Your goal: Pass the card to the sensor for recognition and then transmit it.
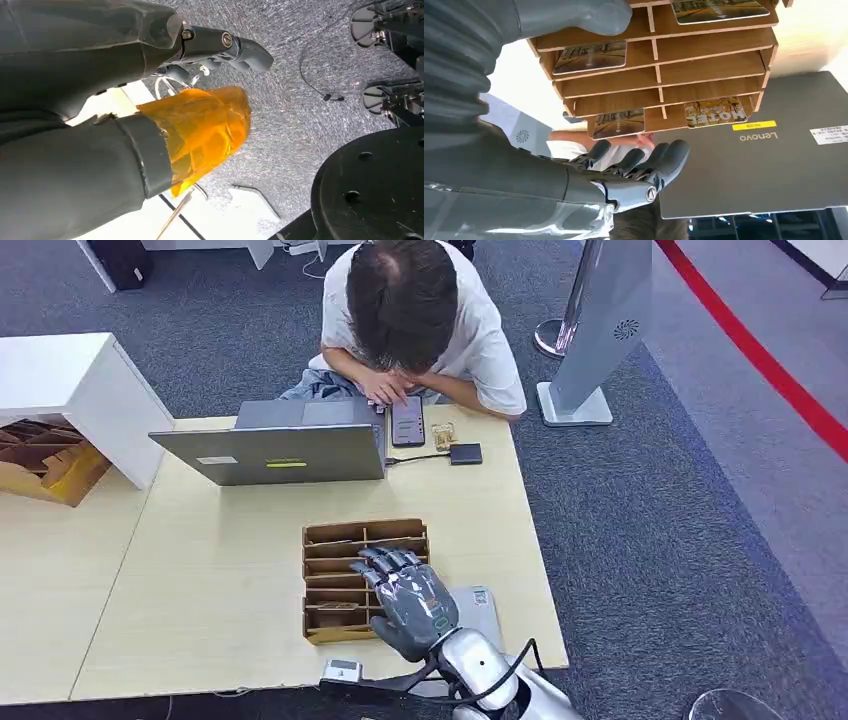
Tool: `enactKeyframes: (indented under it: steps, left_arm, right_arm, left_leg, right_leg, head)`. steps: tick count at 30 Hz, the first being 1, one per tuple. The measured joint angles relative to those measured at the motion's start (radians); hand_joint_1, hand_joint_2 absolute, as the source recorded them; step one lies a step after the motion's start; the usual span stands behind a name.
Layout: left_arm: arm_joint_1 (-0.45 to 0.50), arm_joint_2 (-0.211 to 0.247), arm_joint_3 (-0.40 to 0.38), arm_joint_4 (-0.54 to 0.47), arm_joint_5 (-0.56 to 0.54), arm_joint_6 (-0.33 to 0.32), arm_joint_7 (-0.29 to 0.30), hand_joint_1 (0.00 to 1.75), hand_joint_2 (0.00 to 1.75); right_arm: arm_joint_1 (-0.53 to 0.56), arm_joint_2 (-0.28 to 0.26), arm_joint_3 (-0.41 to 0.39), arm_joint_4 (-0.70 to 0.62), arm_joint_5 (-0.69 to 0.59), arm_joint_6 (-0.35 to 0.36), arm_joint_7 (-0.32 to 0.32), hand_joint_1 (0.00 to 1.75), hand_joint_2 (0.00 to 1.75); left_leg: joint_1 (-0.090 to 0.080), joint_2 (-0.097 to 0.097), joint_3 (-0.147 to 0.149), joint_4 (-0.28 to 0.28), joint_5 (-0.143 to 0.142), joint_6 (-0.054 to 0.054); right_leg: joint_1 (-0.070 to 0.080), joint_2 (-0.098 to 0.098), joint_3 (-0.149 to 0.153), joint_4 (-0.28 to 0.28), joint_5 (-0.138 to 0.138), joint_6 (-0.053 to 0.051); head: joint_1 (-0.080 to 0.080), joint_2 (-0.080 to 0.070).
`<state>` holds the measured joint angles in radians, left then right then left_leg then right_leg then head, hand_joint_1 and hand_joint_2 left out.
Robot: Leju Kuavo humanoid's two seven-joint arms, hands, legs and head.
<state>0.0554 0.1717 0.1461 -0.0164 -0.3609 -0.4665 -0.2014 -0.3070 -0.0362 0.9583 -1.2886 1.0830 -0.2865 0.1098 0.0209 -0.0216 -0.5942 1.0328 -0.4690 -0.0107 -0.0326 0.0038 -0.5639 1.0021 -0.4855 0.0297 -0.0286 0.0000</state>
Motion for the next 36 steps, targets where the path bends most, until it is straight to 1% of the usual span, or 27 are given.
enactKeyframes:
  steps: [4,9,10,13,14,15,16,19,21,22,26,27,29,30,36]
  left_arm:
    - [0.000,0.000,0.003,0.000,-0.012,0.000,0.000,0.00,0.00]
    - [0.000,0.000,0.021,0.000,-0.034,0.000,0.000,0.00,0.00]
    - [0.000,0.000,0.026,0.000,-0.042,0.000,0.000,0.00,0.00]
    - [0.000,0.000,0.037,0.000,-0.060,0.000,0.000,0.00,0.00]
    - [0.000,0.000,0.044,0.000,-0.061,0.000,0.000,0.00,0.00]
    - [0.000,0.000,0.048,0.000,-0.063,0.000,0.000,0.00,0.00]
    - [0.000,0.000,0.051,0.000,-0.066,0.000,0.000,0.00,0.00]
    - [0.000,0.000,0.059,0.000,-0.074,-0.001,0.000,0.00,0.00]
    - [0.000,0.000,0.062,0.000,-0.076,-0.001,0.000,0.00,0.00]
    - [0.000,0.000,0.065,0.000,-0.076,-0.001,0.000,0.00,0.00]
    - [0.000,0.000,0.075,0.000,-0.079,-0.001,0.000,0.00,0.00]
    - [0.000,0.000,0.075,0.000,-0.084,-0.001,0.000,0.00,0.00]
    - [0.000,0.000,0.080,0.000,-0.097,-0.002,0.000,0.00,0.00]
    - [0.000,0.000,0.084,0.000,-0.103,-0.002,0.000,0.00,0.00]
    - [0.000,0.000,0.103,0.000,-0.118,-0.002,0.000,0.00,0.00]
  right_arm:
    - [0.000,0.000,0.000,0.001,0.000,0.000,0.003,0.51,1.75]
    - [0.000,-0.001,0.000,0.007,-0.002,0.002,0.005,0.63,1.75]
    - [0.000,-0.001,0.000,0.008,-0.002,0.003,0.006,0.61,1.75]
    - [0.000,-0.002,0.000,0.013,-0.003,0.006,0.009,0.65,1.75]
    - [0.000,-0.002,0.000,0.015,-0.004,0.006,0.010,0.63,1.75]
    - [0.000,-0.002,0.000,0.016,-0.004,0.006,0.013,0.70,1.75]
    - [0.000,-0.003,0.000,0.016,-0.005,0.006,0.015,0.70,1.75]
    - [0.000,-0.005,0.000,0.022,-0.006,0.006,0.016,0.79,1.75]
    - [0.000,-0.006,0.000,0.026,-0.006,0.006,0.016,0.79,1.75]
    - [0.000,-0.006,0.000,0.027,-0.006,0.006,0.016,0.75,1.75]
    - [0.000,-0.007,0.000,0.034,-0.006,0.007,0.016,0.77,1.75]
    - [0.000,-0.007,0.000,0.036,-0.007,0.008,0.016,0.72,1.75]
    - [0.000,-0.007,-0.001,0.039,-0.010,0.012,0.019,0.70,1.75]
    - [0.000,-0.007,-0.002,0.041,-0.010,0.013,0.021,0.73,1.75]
    - [0.000,-0.007,-0.008,0.049,-0.013,0.013,0.023,0.73,1.75]
  left_leg:
    - [0.000,0.000,0.000,0.000,0.000,0.000]
    - [0.000,0.000,0.000,0.000,0.000,0.000]
    - [0.000,0.000,0.000,0.000,0.000,0.000]
    - [0.000,0.000,0.000,0.000,0.000,0.000]
    - [0.000,0.000,0.000,0.000,0.000,0.000]
    - [0.000,0.000,0.000,0.000,0.000,0.000]
    - [0.000,0.000,0.000,0.000,0.000,0.000]
    - [0.000,0.000,0.000,0.000,0.000,0.000]
    - [0.000,0.000,0.000,0.000,0.000,0.000]
    - [0.000,0.000,0.000,0.000,0.000,0.000]
    - [0.000,0.000,0.000,0.000,0.000,0.000]
    - [0.000,0.000,0.000,0.000,0.000,0.000]
    - [0.000,0.000,0.000,0.000,0.000,0.000]
    - [0.000,0.000,0.000,0.000,0.000,0.000]
    - [0.000,0.000,0.000,0.000,0.000,0.000]
  right_leg:
    - [0.000,0.000,0.000,0.000,0.000,0.000]
    - [0.000,0.000,0.000,0.000,0.000,0.000]
    - [0.000,0.000,0.000,0.000,0.000,0.000]
    - [0.000,0.000,0.000,0.000,0.000,0.000]
    - [0.000,0.000,0.000,0.000,0.000,0.000]
    - [0.000,0.000,0.000,0.000,0.000,0.000]
    - [0.000,0.000,0.000,0.000,0.000,0.000]
    - [0.000,0.000,0.000,0.000,0.000,0.000]
    - [0.000,0.000,0.000,0.000,0.000,0.000]
    - [0.000,0.000,0.000,0.000,0.000,0.000]
    - [0.000,0.000,0.000,0.000,0.000,0.000]
    - [0.000,0.000,0.000,0.000,0.000,0.000]
    - [0.000,0.000,0.000,0.000,0.000,0.000]
    - [0.000,0.000,0.000,0.000,0.000,0.000]
    - [0.000,0.000,0.000,0.000,0.000,0.000]
  head:
    - [0.000,0.000]
    - [0.000,0.000]
    - [0.000,0.000]
    - [0.000,0.000]
    - [0.000,0.000]
    - [0.000,0.000]
    - [0.000,0.000]
    - [0.000,0.000]
    - [0.000,0.000]
    - [0.000,0.000]
    - [0.000,0.000]
    - [0.000,0.000]
    - [0.000,0.000]
    - [0.000,0.000]
    - [0.000,0.000]
